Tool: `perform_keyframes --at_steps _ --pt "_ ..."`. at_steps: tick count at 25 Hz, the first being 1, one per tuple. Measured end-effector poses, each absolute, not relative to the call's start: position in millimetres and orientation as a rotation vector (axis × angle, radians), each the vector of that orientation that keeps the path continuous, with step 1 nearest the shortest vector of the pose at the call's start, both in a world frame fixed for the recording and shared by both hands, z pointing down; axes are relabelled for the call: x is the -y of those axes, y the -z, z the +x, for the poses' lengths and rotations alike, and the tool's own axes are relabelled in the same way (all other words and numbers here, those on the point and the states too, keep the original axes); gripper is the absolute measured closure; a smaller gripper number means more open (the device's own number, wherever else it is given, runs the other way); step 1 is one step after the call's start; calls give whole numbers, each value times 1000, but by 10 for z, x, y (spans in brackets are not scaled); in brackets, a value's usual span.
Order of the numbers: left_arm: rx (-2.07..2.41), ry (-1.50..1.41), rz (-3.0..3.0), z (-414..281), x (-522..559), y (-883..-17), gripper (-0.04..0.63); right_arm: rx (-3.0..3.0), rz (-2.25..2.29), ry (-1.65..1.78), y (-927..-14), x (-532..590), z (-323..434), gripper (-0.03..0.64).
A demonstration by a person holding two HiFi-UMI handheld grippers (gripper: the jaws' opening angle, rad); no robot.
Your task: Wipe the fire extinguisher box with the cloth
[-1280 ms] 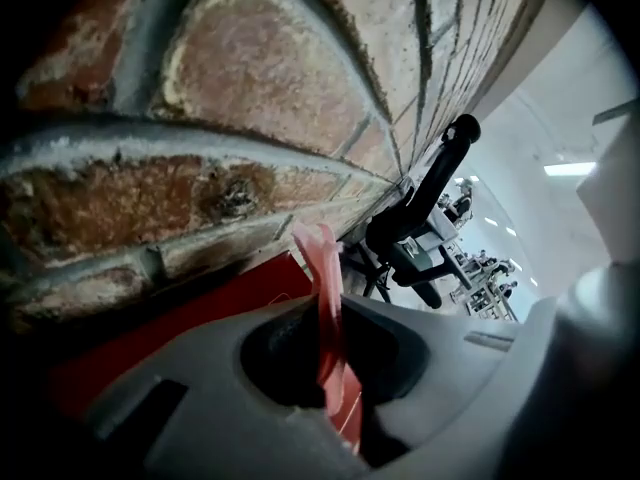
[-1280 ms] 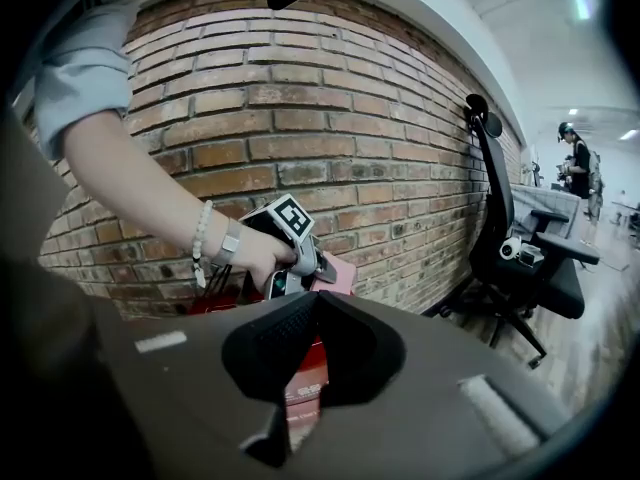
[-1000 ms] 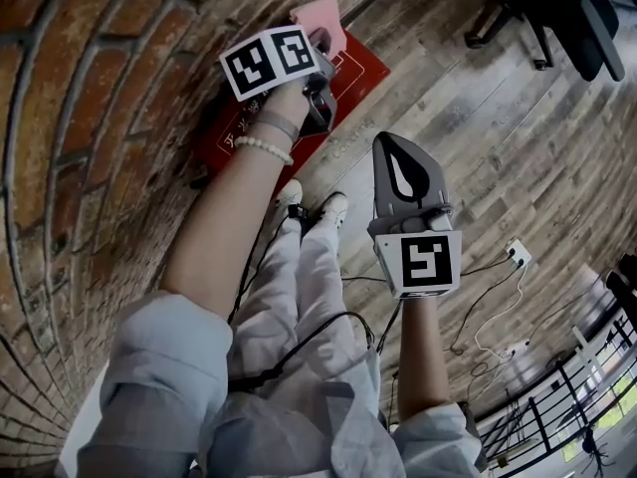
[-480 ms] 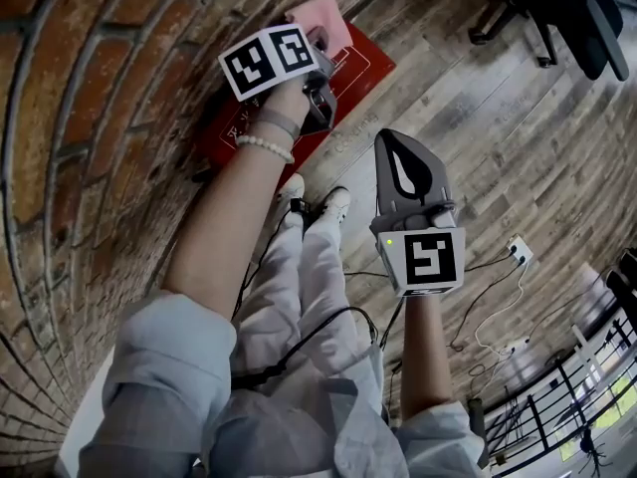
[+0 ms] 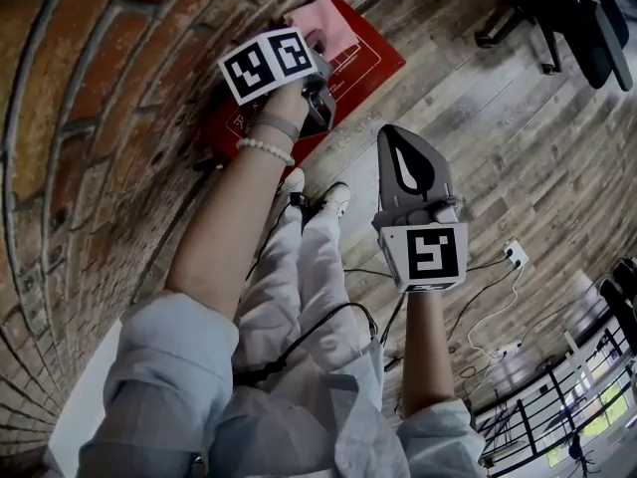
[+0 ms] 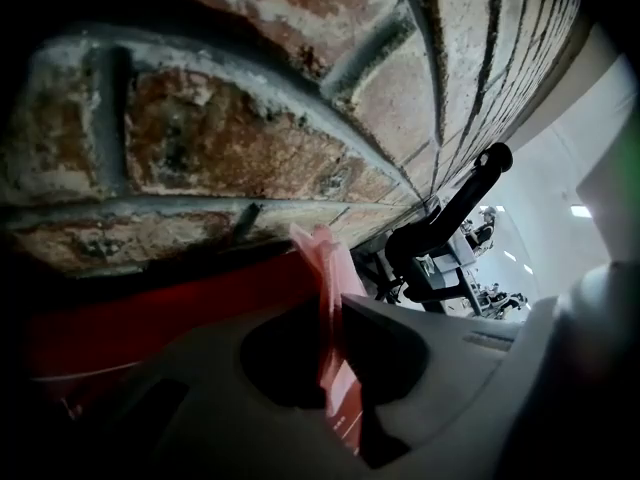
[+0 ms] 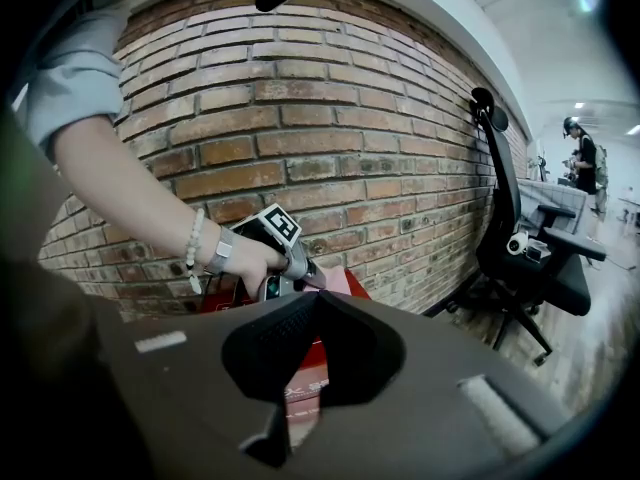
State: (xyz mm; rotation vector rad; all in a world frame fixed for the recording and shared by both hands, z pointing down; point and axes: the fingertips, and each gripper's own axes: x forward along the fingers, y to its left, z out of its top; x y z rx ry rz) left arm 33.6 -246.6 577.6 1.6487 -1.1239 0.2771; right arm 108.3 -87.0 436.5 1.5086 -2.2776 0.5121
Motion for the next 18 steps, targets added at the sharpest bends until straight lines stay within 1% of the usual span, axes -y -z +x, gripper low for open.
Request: perform_keyframes --at_steps 18 --pt "1185 -199 1565 -119 2130 -5803 583 2292 1433 -490 -4314 703 836 609"
